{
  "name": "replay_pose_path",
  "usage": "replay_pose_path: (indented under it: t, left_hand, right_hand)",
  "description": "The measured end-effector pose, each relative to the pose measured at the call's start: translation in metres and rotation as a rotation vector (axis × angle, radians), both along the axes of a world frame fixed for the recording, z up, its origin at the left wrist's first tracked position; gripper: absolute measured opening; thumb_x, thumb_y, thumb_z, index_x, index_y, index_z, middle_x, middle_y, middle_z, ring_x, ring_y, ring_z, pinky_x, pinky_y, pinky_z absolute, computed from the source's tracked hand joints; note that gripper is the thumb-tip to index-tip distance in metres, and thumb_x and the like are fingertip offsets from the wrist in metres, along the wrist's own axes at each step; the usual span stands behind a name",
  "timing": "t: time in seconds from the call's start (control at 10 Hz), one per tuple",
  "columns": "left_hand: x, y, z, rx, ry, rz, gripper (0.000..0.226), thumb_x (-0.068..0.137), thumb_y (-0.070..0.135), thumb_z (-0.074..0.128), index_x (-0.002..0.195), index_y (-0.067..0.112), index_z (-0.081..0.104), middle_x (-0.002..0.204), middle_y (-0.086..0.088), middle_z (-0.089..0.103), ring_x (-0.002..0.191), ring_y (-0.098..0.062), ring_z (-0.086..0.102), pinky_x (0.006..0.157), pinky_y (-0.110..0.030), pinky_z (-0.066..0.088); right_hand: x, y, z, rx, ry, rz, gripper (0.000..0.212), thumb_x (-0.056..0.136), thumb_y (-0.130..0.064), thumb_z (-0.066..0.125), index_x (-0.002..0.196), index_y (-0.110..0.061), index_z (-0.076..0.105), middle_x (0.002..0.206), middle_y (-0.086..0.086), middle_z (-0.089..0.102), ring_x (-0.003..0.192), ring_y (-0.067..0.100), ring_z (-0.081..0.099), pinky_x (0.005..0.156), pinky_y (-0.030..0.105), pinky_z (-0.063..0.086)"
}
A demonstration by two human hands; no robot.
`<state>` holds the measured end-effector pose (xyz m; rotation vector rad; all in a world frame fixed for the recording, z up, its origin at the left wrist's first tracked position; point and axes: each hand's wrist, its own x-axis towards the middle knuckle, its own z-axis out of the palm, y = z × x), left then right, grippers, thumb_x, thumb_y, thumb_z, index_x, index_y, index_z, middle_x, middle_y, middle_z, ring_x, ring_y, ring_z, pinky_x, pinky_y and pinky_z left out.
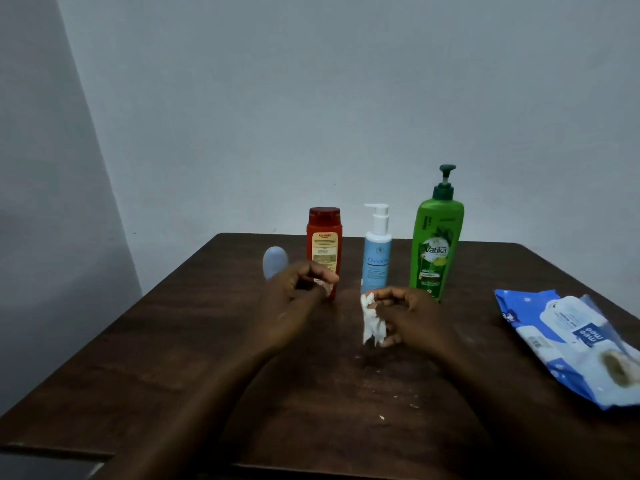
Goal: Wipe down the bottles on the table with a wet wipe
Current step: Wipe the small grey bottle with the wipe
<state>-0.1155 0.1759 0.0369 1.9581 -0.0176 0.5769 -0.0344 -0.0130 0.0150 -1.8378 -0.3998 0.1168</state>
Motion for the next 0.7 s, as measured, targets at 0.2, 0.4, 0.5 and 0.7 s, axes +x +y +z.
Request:
replay_pose_path:
  t: [0.2,0.4,0.5,0.7]
  left_hand:
    - [-0.021,-0.015,-0.011,0.210,0.137,-0.080,0.012,0.095,0.024,0.062,0.098,0.035,0.066,0.103,0.014,0.067,0.094,0.005,0.063,0.082,-0.022,0.053]
    - [-0.015,-0.029,-0.019,0.368,0.266,-0.090,0.012,0.095,0.024,0.062,0.102,0.033,0.062,0.103,0.013,0.063,0.092,-0.003,0.063,0.081,-0.025,0.054]
    - [-0.008,-0.036,-0.026,0.430,0.309,-0.062,0.012,0.094,0.028,0.064,0.104,0.034,0.061,0.101,0.013,0.064,0.090,-0.002,0.063,0.084,-0.032,0.057]
    - [-0.007,-0.036,-0.037,0.414,0.347,-0.041,0.015,0.091,0.033,0.067,0.106,0.034,0.063,0.101,0.013,0.066,0.093,-0.001,0.064,0.087,-0.034,0.057]
  right_hand:
    - [0.008,-0.075,0.022,-0.214,-0.143,-0.090,0.023,0.087,-0.005,0.071,0.083,-0.028,0.072,0.087,-0.004,0.073,0.070,-0.005,0.063,0.065,0.002,0.045]
    - [-0.004,-0.121,0.027,-0.293,-0.255,-0.284,0.015,0.081,-0.008,0.072,0.093,-0.015,0.078,0.086,0.002,0.077,0.081,0.015,0.071,0.078,0.023,0.053]
    - [-0.009,-0.123,0.014,-0.399,-0.352,-0.338,0.015,0.080,-0.011,0.070,0.091,-0.020,0.077,0.081,-0.005,0.074,0.069,-0.002,0.062,0.062,0.003,0.043]
    - [-0.020,-0.123,-0.012,-0.667,-0.283,-0.328,0.016,0.085,-0.042,0.067,0.086,-0.026,0.069,0.072,-0.010,0.068,0.076,0.007,0.068,0.068,0.023,0.051]
